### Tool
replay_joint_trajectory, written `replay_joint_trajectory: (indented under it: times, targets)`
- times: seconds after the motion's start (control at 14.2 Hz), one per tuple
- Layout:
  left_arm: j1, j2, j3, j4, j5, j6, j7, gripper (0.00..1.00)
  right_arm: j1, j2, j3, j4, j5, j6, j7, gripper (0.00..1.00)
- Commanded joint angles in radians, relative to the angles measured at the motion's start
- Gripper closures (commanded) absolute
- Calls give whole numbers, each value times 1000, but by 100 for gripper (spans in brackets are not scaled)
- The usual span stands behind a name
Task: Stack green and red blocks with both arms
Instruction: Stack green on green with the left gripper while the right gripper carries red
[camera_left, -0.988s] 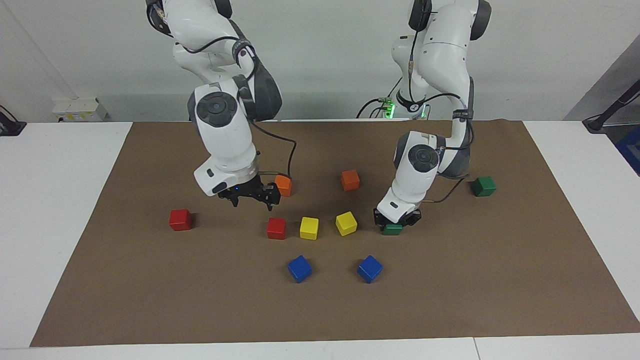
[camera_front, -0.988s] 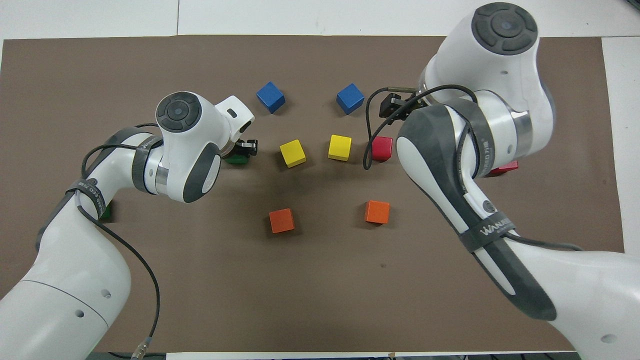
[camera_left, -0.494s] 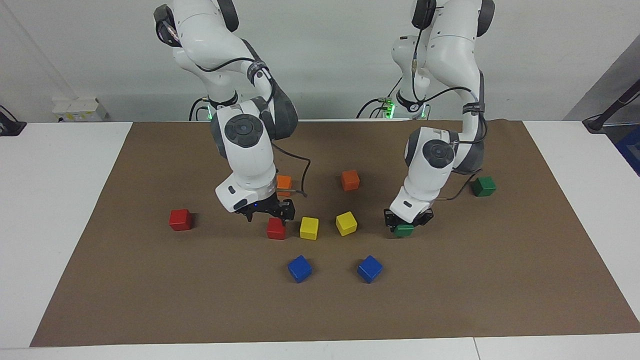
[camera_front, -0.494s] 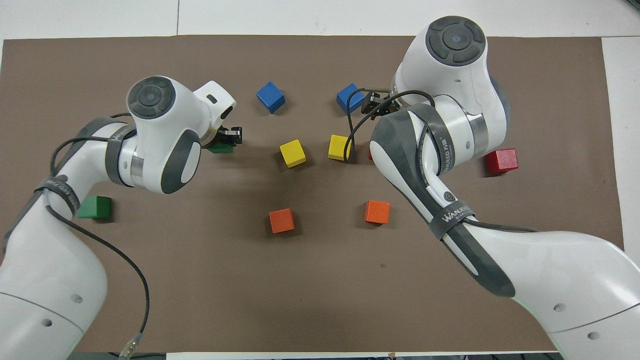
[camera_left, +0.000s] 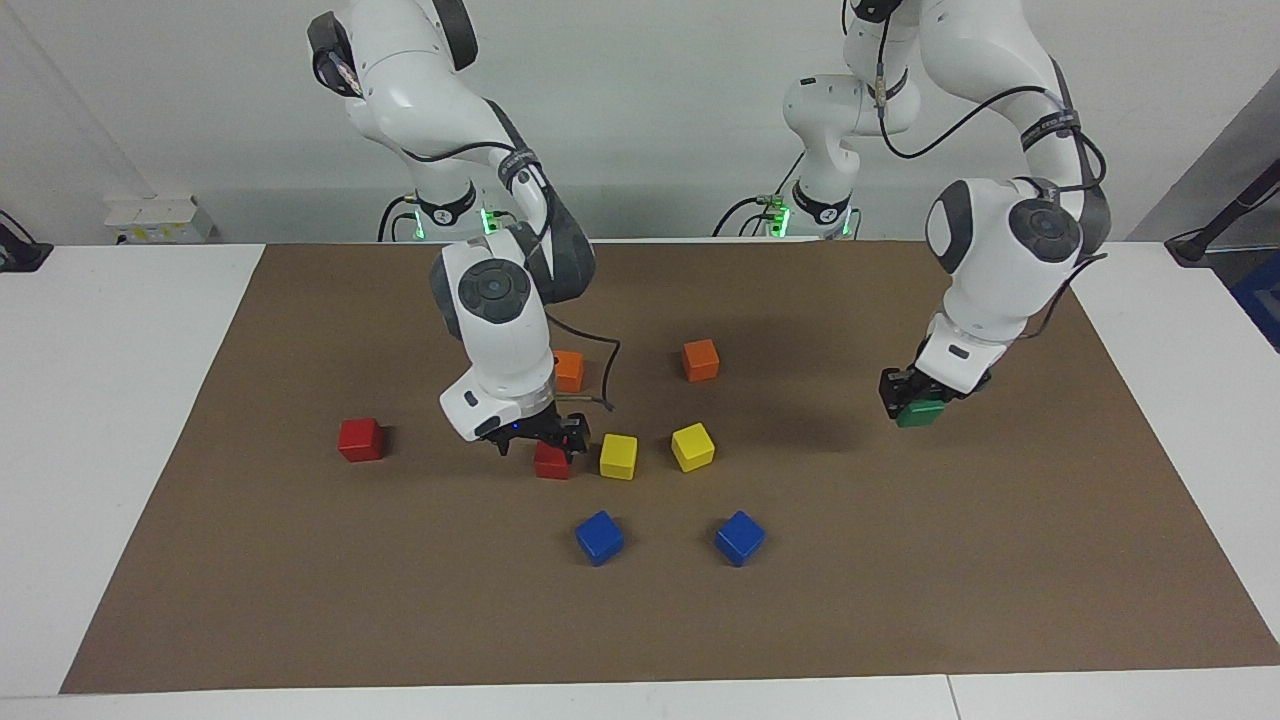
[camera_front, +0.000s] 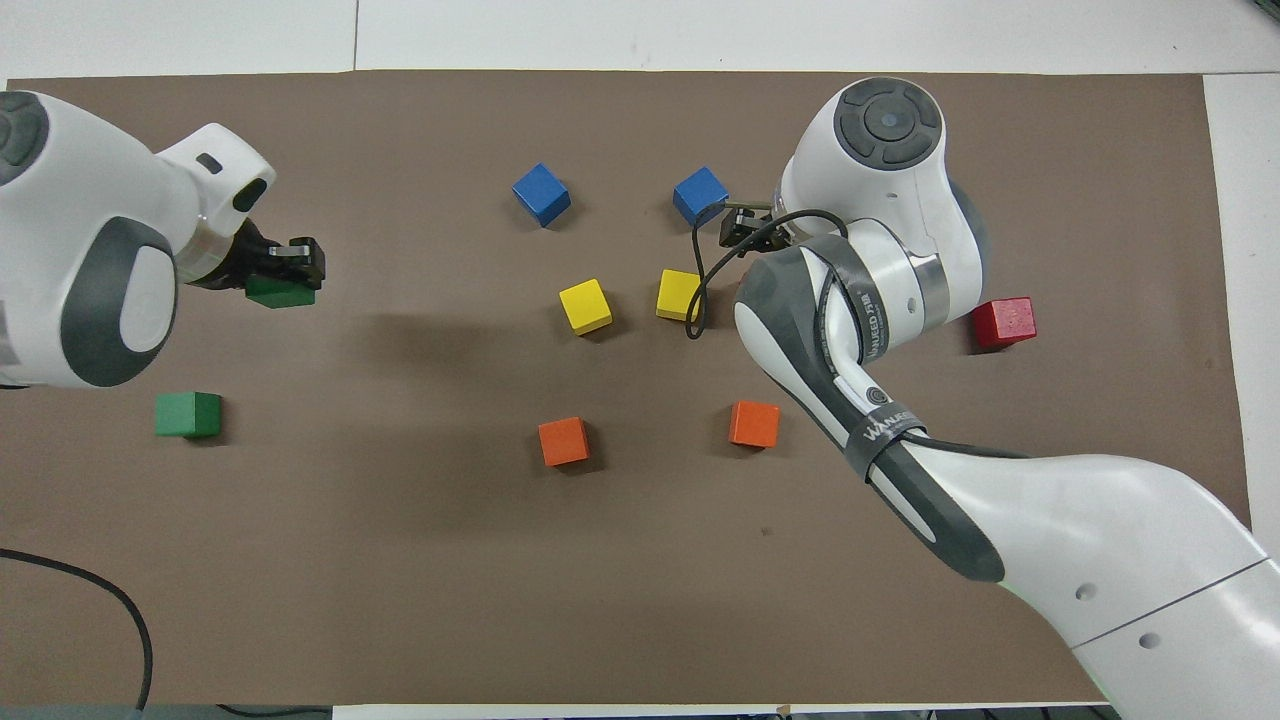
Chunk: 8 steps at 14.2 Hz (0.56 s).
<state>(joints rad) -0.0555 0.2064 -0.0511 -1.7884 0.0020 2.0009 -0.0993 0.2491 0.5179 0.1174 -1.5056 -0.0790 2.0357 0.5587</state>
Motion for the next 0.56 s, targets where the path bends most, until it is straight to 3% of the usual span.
replay_joint_trajectory:
  times: [0.0,0.49]
  targets:
    - [100,-80,-7,-100,-22,-5,142,100,-13,-51,7,-90,-16,40,-25,2]
    - [273,-137,-7,-230,-51,64,354,100,-10,-90,7,-237,-15,195,-25,1]
